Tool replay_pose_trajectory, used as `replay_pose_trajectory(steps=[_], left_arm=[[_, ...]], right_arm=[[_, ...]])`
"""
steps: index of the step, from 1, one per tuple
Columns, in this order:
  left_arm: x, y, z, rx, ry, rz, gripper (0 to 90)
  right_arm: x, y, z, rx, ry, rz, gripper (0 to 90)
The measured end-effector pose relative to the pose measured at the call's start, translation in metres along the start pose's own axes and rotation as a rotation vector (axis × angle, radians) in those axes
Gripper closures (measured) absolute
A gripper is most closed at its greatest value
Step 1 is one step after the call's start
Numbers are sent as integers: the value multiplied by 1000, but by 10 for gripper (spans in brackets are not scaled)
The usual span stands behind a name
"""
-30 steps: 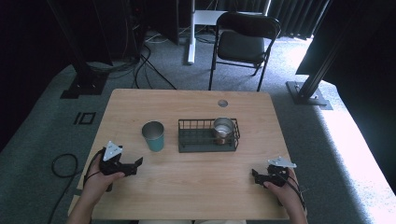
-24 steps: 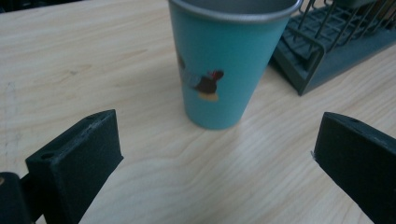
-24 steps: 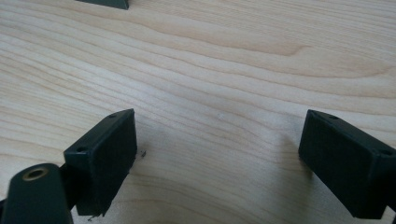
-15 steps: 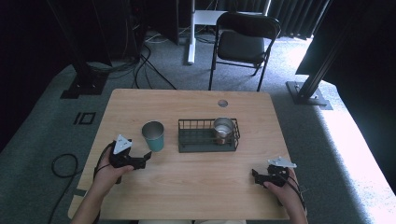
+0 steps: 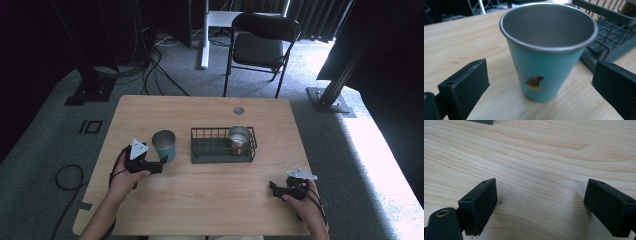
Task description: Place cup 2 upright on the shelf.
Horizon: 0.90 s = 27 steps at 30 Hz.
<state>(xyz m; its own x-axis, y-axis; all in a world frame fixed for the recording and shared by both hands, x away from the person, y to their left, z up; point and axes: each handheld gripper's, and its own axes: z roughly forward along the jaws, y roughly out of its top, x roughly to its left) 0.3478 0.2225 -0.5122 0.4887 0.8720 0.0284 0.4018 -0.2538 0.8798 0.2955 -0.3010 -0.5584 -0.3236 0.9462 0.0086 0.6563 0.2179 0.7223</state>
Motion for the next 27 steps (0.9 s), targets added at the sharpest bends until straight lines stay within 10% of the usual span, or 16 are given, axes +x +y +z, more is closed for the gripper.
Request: replay_pose_trajectory(steps=[27], left_arm=[[-11,17,34,-91,22,-10,87]], right_arm=[[0,0,0,0,0,1,110]])
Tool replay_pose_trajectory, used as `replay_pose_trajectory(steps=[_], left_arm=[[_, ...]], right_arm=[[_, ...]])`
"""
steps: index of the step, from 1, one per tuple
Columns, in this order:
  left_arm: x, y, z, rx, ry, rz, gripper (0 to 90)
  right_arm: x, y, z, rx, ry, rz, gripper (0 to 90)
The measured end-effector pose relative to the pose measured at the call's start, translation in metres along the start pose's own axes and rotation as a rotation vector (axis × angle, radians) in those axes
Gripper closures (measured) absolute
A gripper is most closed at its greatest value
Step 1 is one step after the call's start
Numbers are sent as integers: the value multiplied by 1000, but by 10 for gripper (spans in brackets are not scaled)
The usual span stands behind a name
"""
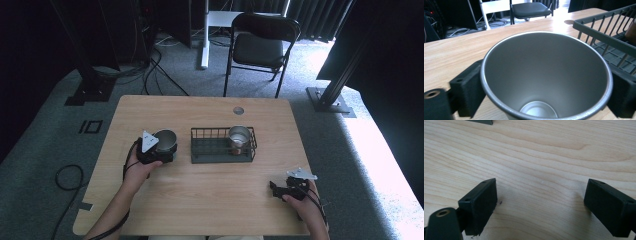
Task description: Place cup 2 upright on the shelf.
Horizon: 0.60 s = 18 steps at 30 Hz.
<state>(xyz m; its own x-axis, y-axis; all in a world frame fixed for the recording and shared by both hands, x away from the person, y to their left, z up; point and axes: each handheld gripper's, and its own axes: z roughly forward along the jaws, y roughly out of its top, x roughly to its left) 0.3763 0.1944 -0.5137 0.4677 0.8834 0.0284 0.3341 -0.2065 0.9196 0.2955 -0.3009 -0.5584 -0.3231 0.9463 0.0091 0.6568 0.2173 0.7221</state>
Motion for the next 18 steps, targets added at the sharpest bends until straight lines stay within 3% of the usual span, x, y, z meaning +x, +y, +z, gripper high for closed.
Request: replay_pose_trajectory(steps=[4,18], left_arm=[[0,-1,2,8,8,-1,135],[4,8,-6,14,-19,-18,138]], right_arm=[[0,0,0,0,0,0,110],[0,0,0,0,0,-1,110]])
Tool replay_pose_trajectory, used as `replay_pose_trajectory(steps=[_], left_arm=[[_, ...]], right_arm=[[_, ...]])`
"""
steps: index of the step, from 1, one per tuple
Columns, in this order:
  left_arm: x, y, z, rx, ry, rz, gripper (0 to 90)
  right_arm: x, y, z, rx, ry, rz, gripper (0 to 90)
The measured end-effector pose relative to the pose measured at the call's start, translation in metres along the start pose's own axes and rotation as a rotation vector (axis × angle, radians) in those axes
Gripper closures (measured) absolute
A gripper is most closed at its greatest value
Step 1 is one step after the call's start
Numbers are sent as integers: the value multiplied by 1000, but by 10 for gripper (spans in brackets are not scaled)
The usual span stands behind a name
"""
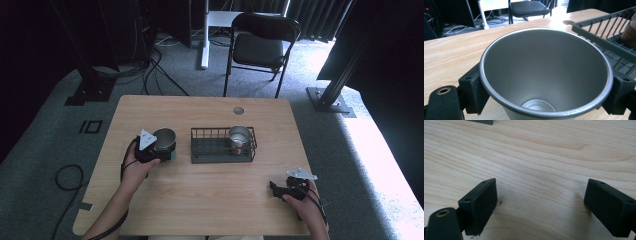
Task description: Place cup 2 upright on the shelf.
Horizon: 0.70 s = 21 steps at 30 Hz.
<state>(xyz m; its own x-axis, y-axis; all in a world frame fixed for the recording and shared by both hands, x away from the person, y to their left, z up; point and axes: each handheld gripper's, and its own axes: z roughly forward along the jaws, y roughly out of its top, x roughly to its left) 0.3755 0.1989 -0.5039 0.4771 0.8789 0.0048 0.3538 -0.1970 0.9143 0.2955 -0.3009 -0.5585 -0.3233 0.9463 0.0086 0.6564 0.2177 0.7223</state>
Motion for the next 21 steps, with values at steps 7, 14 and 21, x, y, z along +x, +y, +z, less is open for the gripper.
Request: replay_pose_trajectory(steps=[7,14,21], left_arm=[[-2,18,-8,-43,0,-1,138],[-5,40,-18,-84,0,6,138],[-11,62,-21,-122,-18,15,138]], right_arm=[[0,0,0,0,0,0,110],[0,0,0,0,0,0,110],[0,0,0,-1,1,2,110]])
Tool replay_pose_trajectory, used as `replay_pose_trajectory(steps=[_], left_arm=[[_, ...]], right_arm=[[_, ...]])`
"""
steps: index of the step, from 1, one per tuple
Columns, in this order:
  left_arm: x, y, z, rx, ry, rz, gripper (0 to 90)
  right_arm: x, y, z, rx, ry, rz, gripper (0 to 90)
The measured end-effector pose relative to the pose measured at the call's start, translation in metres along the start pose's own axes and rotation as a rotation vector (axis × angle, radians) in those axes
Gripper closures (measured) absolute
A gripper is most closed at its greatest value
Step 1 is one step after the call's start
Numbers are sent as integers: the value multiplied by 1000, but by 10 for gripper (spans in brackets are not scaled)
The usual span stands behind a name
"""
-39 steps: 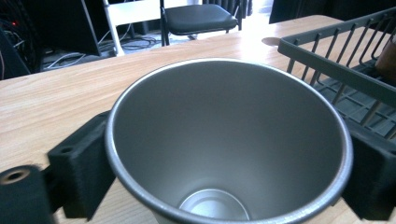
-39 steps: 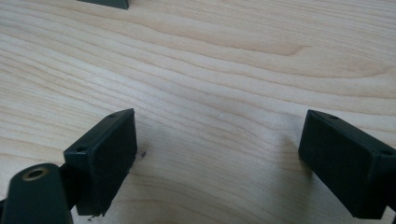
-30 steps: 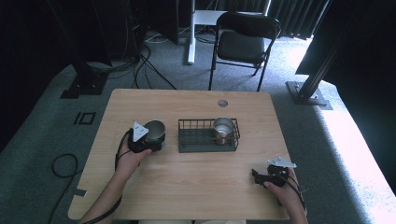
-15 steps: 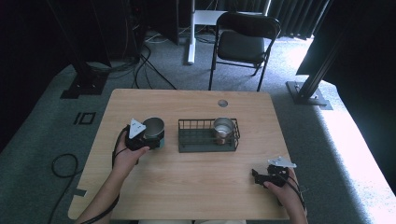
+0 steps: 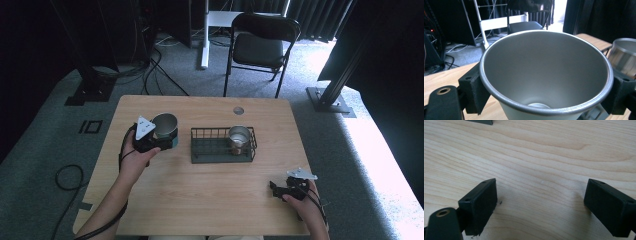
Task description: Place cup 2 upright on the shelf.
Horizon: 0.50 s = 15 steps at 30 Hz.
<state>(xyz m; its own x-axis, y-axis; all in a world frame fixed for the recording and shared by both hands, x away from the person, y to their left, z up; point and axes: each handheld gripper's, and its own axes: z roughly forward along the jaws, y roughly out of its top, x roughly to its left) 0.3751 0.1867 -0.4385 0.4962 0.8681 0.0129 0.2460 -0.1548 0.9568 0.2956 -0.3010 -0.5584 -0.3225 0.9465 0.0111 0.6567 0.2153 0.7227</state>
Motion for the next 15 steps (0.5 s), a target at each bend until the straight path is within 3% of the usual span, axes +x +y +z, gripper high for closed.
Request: replay_pose_trajectory(steps=[7,15], left_arm=[[-11,24,2,-35,-23,19,138],[-30,40,12,-47,-88,13,138]], right_arm=[[0,0,0,0,0,-1,110],[0,0,0,0,-1,-2,110]])
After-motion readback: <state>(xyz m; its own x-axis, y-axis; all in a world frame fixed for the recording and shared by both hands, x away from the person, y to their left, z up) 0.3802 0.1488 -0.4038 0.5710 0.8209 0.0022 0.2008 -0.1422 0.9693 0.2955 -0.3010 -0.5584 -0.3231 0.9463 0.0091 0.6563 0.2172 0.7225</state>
